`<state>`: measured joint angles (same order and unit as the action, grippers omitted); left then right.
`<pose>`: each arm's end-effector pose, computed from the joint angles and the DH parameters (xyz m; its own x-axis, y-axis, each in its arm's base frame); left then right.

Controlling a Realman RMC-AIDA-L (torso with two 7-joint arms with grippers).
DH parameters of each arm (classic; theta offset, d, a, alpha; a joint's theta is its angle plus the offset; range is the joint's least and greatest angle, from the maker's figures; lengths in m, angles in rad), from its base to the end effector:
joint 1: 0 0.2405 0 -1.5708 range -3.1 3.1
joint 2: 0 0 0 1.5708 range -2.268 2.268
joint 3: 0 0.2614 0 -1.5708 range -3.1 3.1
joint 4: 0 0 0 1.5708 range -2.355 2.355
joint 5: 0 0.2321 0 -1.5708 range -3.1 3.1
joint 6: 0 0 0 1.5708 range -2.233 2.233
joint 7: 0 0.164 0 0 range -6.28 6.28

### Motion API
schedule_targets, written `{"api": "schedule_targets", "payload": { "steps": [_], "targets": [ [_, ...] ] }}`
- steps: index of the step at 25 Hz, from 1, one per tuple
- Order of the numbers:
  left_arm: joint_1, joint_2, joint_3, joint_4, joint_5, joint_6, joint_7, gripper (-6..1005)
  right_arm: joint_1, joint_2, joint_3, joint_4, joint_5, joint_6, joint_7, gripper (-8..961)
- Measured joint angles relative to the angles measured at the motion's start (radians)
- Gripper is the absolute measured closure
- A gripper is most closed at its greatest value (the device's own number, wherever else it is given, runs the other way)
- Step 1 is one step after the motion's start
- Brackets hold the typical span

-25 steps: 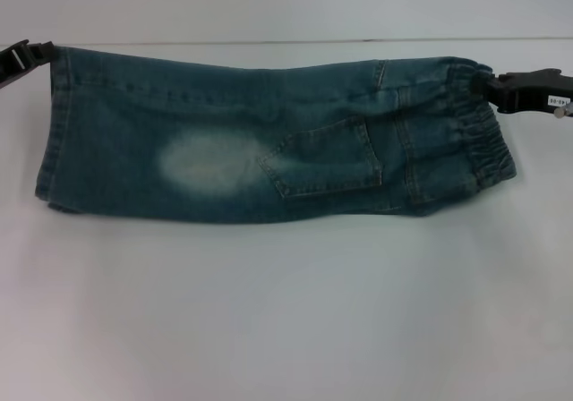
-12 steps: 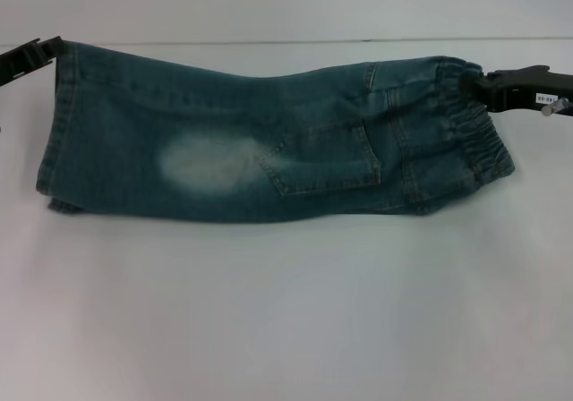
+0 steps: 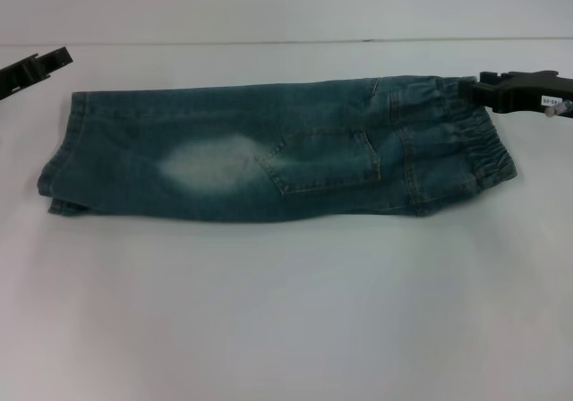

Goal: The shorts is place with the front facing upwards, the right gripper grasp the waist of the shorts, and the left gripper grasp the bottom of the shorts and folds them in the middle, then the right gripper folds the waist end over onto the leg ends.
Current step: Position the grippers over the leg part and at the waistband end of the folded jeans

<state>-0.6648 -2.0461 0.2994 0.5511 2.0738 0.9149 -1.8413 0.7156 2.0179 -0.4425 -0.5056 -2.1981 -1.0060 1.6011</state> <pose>-0.3442 0.4532 0.0489 0.2902 0.4993 0.8164 0.9568 -0.1340 -0.2582 0.3141 0.4549 0.0144 0.6647 -0.5225 -0.5341 -0.7468 -0.4850 -0.4550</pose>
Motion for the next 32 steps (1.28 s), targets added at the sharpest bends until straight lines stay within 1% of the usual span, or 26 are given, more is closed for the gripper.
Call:
{"api": "schedule_targets", "payload": {
  "steps": [5,11,15,17,19,22,25,30,32],
  "targets": [
    [0.014,-0.005,0.003,0.005,0.0,0.024,0.001,539,-0.005,0.001,0.006,0.001,0.0,0.018,0.002,523],
    [0.043,-0.013,0.003,0.032,-0.006,0.117,0.024,361,-0.014,-0.003,0.015,-0.014,0.0,0.012,0.029,229],
    [0.069,-0.014,0.003,0.055,-0.031,0.225,0.075,229,-0.025,-0.011,0.016,-0.048,0.009,-0.032,0.067,105],
    [0.085,-0.014,0.004,0.068,-0.039,0.31,0.117,158,-0.043,-0.018,0.014,-0.089,0.033,-0.094,0.1,43],
    [0.098,-0.014,0.005,0.078,-0.039,0.383,0.149,86,-0.049,-0.022,0.012,-0.102,0.037,-0.117,0.113,43],
    [0.114,-0.014,0.018,0.093,-0.033,0.49,0.184,71,-0.06,-0.039,0.009,-0.137,0.04,-0.189,0.157,43],
    [0.128,-0.014,0.057,0.113,-0.031,0.585,0.205,61,-0.067,-0.06,0.002,-0.165,0.035,-0.259,0.202,44],
    [0.14,-0.015,0.165,0.144,-0.028,0.717,0.235,64,-0.078,-0.112,-0.063,-0.215,0.033,-0.4,0.312,44],
    [0.141,-0.017,0.202,0.153,-0.028,0.75,0.235,65,-0.082,-0.13,-0.104,-0.271,0.03,-0.484,0.365,44]
  ]
}}
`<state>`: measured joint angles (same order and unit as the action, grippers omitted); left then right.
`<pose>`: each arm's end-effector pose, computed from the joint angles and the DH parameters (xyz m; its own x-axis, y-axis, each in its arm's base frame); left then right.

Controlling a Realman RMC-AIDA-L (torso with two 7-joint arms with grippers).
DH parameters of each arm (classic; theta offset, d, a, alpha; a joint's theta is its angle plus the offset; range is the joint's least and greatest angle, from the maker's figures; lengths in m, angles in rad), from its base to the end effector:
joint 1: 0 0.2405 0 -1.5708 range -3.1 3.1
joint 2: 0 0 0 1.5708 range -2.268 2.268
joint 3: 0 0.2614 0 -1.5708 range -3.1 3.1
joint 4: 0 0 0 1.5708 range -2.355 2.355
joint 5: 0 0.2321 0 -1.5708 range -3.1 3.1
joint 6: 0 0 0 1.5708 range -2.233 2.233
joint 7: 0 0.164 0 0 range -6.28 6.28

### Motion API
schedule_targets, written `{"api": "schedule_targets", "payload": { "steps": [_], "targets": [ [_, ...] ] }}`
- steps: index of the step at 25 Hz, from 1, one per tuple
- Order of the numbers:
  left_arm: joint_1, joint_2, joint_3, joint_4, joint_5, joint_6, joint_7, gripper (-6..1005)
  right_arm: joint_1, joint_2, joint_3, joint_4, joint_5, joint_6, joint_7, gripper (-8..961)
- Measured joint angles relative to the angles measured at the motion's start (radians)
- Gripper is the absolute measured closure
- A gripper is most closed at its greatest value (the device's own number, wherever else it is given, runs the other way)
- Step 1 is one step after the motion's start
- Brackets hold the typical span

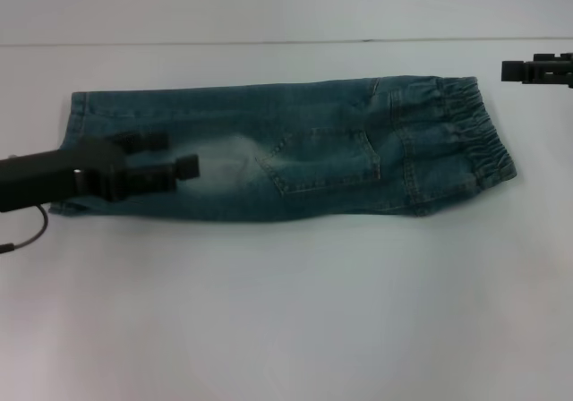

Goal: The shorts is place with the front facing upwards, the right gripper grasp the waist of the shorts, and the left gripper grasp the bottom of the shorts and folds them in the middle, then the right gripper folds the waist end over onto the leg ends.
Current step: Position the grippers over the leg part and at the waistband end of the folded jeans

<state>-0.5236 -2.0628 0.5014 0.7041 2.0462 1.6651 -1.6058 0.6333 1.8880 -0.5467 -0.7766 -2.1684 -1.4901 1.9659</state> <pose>-0.2802 0.3550 0.0190 0.6277 0.4915 0.6037 0.6421 -0.7653 -0.0445 0.2877 0.4230 0.1038 0.6001 -0.6150 -0.5115 -0.7862 -0.5712 -0.2356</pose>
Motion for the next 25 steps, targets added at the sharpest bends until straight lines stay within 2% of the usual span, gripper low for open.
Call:
{"api": "schedule_targets", "payload": {
  "steps": [5,14,17,20,25],
  "targets": [
    [0.001,-0.006,0.044,0.008,0.0,0.035,0.013,66,0.009,-0.01,-0.047,-0.096,-0.082,-0.105,0.058,45],
    [-0.003,-0.009,0.065,0.009,0.0,0.037,0.019,65,0.07,-0.002,-0.102,-0.144,-0.249,-0.154,0.158,54],
    [-0.006,-0.009,0.072,0.006,0.0,0.031,0.03,65,0.107,0.004,-0.118,-0.143,-0.326,-0.132,0.216,54],
    [-0.012,-0.01,0.078,0.003,0.0,0.023,0.037,65,0.149,0.019,-0.155,-0.136,-0.408,-0.098,0.27,54],
    [-0.013,-0.01,0.088,-0.001,0.0,0.002,0.037,65,0.173,0.041,-0.22,-0.126,-0.471,-0.014,0.327,55]
  ]
}}
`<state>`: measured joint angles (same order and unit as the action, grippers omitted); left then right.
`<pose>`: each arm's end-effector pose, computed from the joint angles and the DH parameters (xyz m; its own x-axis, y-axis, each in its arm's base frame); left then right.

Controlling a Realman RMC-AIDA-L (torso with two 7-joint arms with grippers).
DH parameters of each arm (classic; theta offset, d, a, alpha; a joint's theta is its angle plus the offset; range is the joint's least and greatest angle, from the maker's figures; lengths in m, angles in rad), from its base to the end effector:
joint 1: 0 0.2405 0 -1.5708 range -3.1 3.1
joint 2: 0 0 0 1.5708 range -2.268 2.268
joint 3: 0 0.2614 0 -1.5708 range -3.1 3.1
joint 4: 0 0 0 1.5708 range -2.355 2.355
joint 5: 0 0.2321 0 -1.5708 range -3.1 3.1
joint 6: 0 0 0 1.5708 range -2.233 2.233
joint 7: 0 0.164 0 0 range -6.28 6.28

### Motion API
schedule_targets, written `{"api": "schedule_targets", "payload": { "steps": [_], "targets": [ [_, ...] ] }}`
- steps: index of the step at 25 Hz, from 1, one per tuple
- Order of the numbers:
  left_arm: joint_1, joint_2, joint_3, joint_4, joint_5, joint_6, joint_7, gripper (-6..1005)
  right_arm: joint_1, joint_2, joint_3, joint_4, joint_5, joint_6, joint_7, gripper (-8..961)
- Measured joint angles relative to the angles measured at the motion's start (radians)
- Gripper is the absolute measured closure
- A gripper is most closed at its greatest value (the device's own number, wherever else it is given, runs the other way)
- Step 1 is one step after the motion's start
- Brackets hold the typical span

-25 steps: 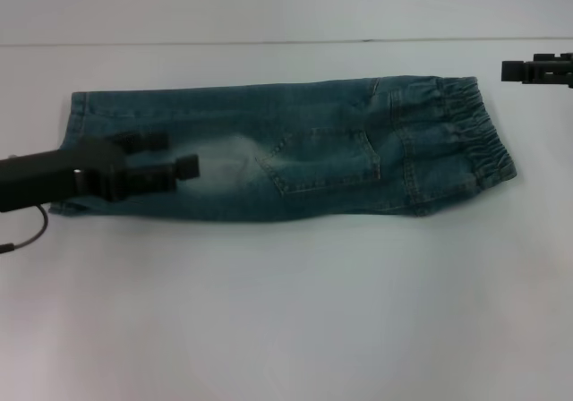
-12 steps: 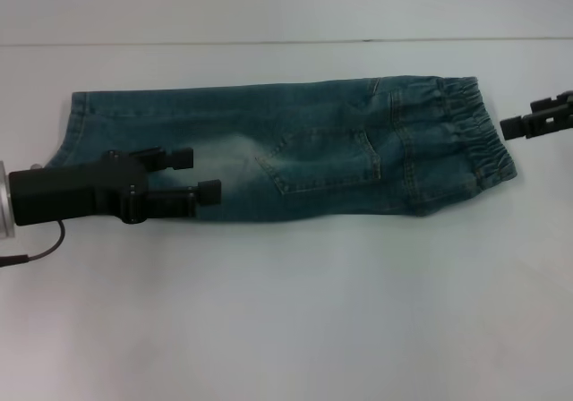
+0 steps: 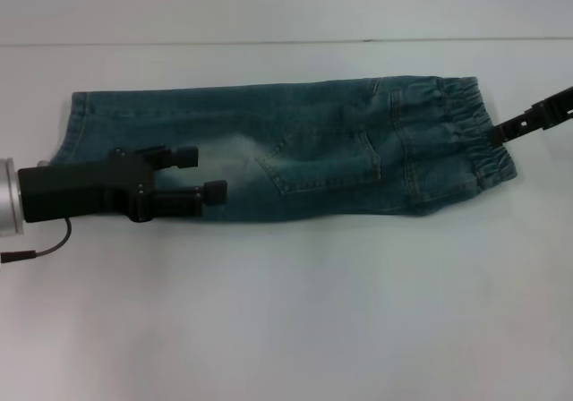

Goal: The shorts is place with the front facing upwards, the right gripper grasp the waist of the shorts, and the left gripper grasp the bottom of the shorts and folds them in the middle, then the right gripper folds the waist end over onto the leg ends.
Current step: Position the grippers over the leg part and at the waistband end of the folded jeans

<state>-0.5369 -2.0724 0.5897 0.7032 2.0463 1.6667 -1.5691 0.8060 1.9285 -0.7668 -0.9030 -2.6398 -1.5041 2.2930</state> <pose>-0.2676 0.3533 0.0019 0.6939 0.4678 0.5474 0.5725 -0.8195 -0.0254 0.2528 0.4475 0.0745 0.6260 -0.7768 -0.0693 -0.7191 -0.5406 -0.4366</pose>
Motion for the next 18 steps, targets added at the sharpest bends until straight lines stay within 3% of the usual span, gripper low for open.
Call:
{"api": "schedule_targets", "payload": {
  "steps": [18],
  "targets": [
    [0.004,-0.01,0.011,-0.01,0.0,-0.046,-0.005,66,0.019,0.014,-0.058,0.195,-0.018,0.26,-0.028,54]
  ]
}}
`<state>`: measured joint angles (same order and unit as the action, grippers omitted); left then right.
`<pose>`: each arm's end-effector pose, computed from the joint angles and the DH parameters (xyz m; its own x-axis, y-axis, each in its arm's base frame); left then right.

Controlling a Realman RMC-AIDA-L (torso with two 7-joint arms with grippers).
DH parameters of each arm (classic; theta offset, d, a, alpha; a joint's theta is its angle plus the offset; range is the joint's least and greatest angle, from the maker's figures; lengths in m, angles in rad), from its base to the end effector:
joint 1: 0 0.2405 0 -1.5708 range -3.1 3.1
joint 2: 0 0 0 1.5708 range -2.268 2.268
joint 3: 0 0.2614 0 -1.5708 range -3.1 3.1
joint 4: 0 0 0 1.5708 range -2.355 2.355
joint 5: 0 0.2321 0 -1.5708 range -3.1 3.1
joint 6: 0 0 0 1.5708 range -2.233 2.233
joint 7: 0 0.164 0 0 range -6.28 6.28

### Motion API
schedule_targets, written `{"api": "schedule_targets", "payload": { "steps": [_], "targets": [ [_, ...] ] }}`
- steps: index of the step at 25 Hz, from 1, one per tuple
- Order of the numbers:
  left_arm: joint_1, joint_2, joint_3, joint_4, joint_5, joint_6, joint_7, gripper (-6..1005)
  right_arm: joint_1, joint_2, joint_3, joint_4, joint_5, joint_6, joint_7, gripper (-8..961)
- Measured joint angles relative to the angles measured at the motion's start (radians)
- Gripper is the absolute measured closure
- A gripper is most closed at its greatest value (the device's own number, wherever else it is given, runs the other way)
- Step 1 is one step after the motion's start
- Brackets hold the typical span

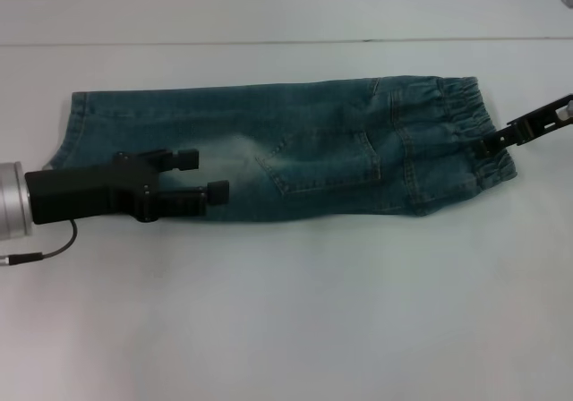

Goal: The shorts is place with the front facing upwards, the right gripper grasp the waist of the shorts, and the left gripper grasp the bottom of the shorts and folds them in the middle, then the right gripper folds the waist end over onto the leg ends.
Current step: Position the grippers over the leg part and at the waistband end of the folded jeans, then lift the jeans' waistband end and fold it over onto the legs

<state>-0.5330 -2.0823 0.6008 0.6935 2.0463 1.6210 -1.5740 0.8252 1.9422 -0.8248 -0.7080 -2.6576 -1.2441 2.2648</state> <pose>-0.2711 0.3555 -0.0055 0.6845 0.4848 0.5444 0.5983 -0.8003 -0.0396 0.2793 0.4622 0.0363 0.6276 -0.7756 -0.0683 -0.6910 -0.5144 -0.5079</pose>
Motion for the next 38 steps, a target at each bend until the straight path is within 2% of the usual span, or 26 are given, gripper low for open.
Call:
{"api": "schedule_targets", "payload": {
  "steps": [10,31,38],
  "targets": [
    [-0.013,-0.001,0.021,-0.029,0.0,-0.035,0.004,65,0.019,0.037,-0.001,0.046,0.009,0.037,-0.046,55],
    [-0.016,-0.001,0.028,-0.048,0.0,-0.07,0.007,106,0.022,0.035,0.002,0.046,0.043,-0.049,-0.076,63],
    [-0.016,-0.002,0.028,-0.048,-0.006,-0.072,0.008,123,0.017,0.036,0.006,0.052,0.044,-0.025,-0.099,179]
  ]
}}
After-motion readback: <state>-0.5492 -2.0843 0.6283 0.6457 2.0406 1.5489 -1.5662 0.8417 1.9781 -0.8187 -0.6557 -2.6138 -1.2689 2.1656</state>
